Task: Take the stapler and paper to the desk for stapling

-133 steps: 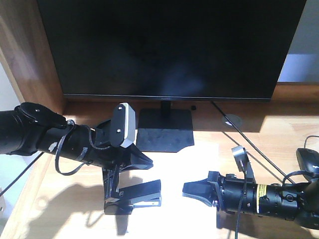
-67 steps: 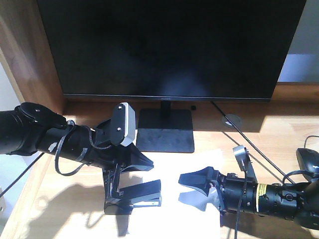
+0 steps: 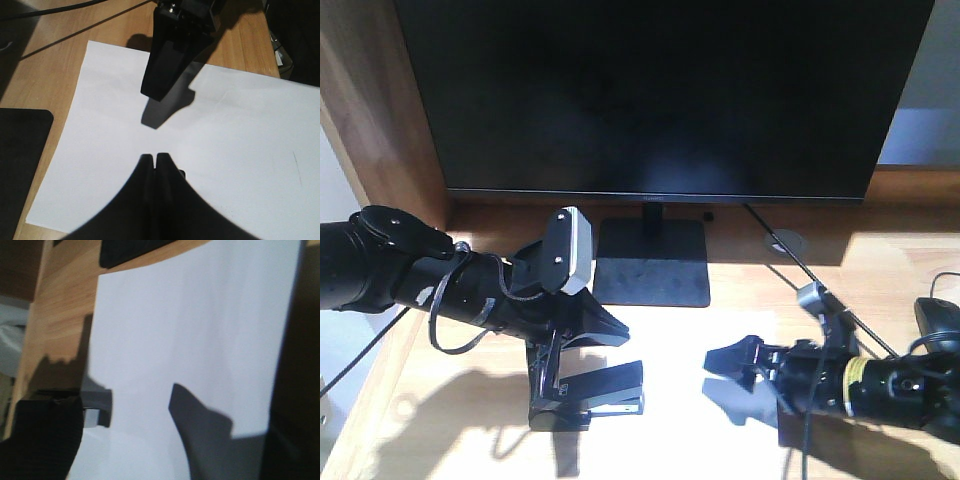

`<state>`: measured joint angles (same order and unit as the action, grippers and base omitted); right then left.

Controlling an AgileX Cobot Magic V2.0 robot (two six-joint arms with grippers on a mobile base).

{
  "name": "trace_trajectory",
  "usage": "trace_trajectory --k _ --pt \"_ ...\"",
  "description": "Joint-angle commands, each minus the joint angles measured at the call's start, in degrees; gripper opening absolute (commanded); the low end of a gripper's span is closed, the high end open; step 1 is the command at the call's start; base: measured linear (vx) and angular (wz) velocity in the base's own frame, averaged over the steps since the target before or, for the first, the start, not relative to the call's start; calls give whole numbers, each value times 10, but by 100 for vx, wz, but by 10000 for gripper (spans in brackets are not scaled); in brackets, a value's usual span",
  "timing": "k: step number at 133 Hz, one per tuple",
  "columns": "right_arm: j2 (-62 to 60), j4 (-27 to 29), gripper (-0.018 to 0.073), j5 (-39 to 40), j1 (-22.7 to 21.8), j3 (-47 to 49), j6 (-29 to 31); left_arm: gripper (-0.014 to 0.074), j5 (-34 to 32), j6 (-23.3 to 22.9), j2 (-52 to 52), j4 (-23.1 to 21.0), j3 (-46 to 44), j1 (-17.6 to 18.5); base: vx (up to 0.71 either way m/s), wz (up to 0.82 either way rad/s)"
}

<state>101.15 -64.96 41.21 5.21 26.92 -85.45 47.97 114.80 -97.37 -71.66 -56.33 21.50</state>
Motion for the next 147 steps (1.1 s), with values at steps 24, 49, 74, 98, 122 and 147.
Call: trace_trajectory --k 24,49,74,98,122,147 --pt "-149 -5 582 -177 0 9 45 -6 -57 -111 30 -25 -10 2 0 0" --pt "-249 -5 531 -312 0 9 87 -6 -186 -256 68 76 -10 2 0 0" --pt "-341 -5 410 -412 0 9 143 -6 -269 -441 117 259 -10 1 0 0" --pt "-413 -5 218 -468 0 9 194 -6 -303 -685 148 435 -10 0 0 0" --pt "-477 -5 10 -476 0 9 214 -6 -312 -955 172 632 -10 0 0 0" --pt "-534 -5 -10 -476 0 9 213 -6 -308 -1099 204 786 -6 0 0 0"
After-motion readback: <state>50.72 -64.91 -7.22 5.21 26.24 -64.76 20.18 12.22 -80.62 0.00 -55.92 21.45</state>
